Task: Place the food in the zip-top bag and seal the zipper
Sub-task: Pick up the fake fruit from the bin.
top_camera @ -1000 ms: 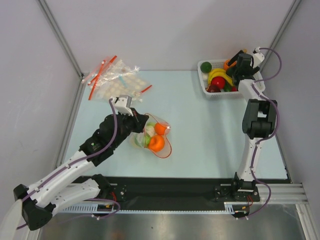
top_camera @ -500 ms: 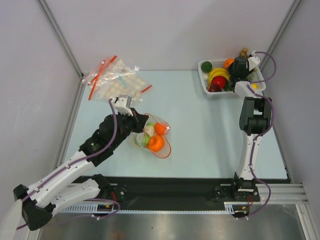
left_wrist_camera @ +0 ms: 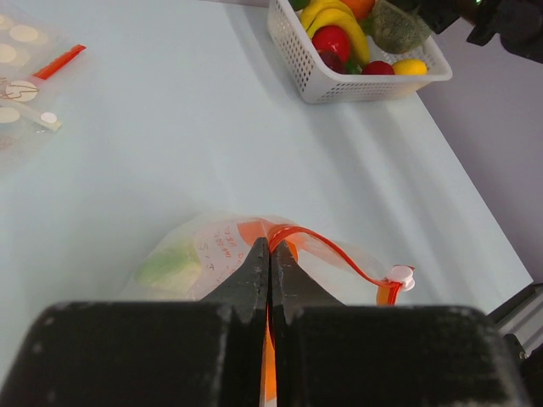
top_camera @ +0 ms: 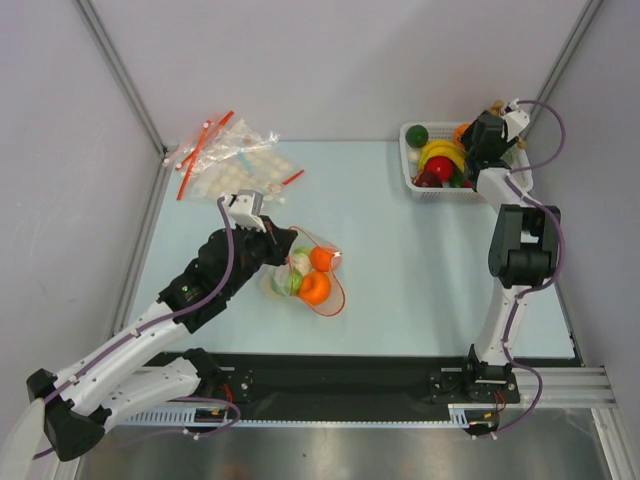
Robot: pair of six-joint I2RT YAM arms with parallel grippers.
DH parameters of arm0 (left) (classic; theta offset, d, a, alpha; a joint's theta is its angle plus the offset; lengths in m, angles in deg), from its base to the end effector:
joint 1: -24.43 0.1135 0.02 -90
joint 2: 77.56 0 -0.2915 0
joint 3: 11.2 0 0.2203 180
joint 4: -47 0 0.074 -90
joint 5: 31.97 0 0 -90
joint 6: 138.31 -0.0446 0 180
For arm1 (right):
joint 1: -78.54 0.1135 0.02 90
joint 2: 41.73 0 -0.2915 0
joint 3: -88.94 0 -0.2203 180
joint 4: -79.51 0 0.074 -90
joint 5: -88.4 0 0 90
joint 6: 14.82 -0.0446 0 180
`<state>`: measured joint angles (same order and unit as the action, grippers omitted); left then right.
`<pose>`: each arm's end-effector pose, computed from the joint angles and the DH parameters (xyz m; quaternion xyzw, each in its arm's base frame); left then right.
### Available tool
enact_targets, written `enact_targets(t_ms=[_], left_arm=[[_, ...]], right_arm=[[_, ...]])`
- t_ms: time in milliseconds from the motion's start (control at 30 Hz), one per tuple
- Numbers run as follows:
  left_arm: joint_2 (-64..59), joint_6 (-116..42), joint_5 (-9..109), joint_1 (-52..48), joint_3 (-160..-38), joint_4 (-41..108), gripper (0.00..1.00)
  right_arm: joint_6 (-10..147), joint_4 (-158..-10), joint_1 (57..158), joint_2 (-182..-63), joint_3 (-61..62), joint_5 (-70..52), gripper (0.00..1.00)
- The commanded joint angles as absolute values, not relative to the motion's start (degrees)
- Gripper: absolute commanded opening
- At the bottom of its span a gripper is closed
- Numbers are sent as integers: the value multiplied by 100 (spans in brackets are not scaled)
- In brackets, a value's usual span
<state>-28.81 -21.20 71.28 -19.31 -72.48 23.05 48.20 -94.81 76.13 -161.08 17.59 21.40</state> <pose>0.1212 -0.1018 0.3572 0.0389 0.7713 -0.2918 0.5643 0.4886 -0.0380 0.2942 0.3146 0.7286 -0.0310 0.6077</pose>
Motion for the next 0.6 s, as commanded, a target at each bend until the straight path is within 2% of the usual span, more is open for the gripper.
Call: enact_targets(t_ms=[0, 233, 433, 533, 567], left_arm=[[-2993, -2001, 7103, -1916, -7315, 2706, 0], [-2993, -2019, 7130, -1916, -7315, 2697, 0], [-2993, -2019, 7139, -1916, -7315, 2706, 0], [-2984, -2019, 7121, -1916, -7315, 2715, 0], [-2992, -2019, 7121, -1916, -7315, 2706, 0]], right_arm=[[4978, -9698, 7670, -15309, 1739, 2064, 48], [4644, -9470, 7679, -15027, 1510, 1406, 49], [4310, -9268, 7696, -15299, 1423, 930, 59], [4493, -9076, 7687, -15493, 1527, 606, 67], [4555, -8952, 7696, -15545, 1580, 465, 76]])
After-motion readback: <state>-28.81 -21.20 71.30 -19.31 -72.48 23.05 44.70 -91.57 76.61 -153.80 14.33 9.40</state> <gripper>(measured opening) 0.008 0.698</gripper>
